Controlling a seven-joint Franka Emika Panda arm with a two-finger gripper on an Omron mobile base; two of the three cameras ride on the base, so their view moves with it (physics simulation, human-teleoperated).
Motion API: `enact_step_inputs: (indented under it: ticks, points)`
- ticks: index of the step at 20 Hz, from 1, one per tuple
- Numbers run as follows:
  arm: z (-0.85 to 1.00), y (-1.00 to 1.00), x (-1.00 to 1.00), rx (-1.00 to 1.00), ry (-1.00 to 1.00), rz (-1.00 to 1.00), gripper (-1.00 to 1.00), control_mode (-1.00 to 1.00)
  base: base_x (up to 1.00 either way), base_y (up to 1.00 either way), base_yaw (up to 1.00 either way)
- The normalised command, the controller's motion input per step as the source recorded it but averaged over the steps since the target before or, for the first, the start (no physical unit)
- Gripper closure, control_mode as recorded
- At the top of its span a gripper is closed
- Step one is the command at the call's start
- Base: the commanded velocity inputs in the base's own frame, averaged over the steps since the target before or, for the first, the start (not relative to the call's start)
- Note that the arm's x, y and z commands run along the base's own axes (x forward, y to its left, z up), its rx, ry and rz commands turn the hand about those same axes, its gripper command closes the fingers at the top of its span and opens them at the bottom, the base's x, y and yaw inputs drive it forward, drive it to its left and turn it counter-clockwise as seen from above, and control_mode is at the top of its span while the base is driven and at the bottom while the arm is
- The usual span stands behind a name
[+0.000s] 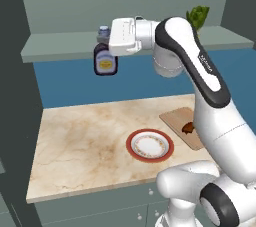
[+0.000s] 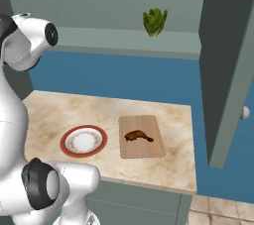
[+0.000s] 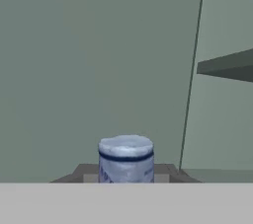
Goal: Pick the chicken drumstick from the plate and place it on the cutting board. Then pick the condiment bottle from the cabinet and place it next to the cutting board.
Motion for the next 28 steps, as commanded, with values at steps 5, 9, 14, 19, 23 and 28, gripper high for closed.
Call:
enact_step_inputs:
  ticks: [5,9,14,19,23,28]
  points:
    - [-0.12,-0.07,-0.69,0.02,0.0,0.01,1.0,-1.0,0.0,0.0,0.0]
    - [-0.15,-0.07,-0.65,0.02,0.0,0.01,1.0,-1.0,0.0,0.0,0.0]
    - [-0.14,-0.11,-0.61,0.01,0.01,0.02,1.0,-1.0,0.0,0.0,0.0]
    - [-0.07,-0.26,-0.57,0.0,0.01,0.03,1.0,-1.0,0.0,0.0,0.0]
    - [-0.07,-0.35,-0.51,0.0,0.01,0.04,1.0,-1.0,0.0,0.0,0.0]
    - [-0.23,-0.33,-0.4,0.0,0.01,0.05,1.0,-1.0,0.0,0.0,0.0]
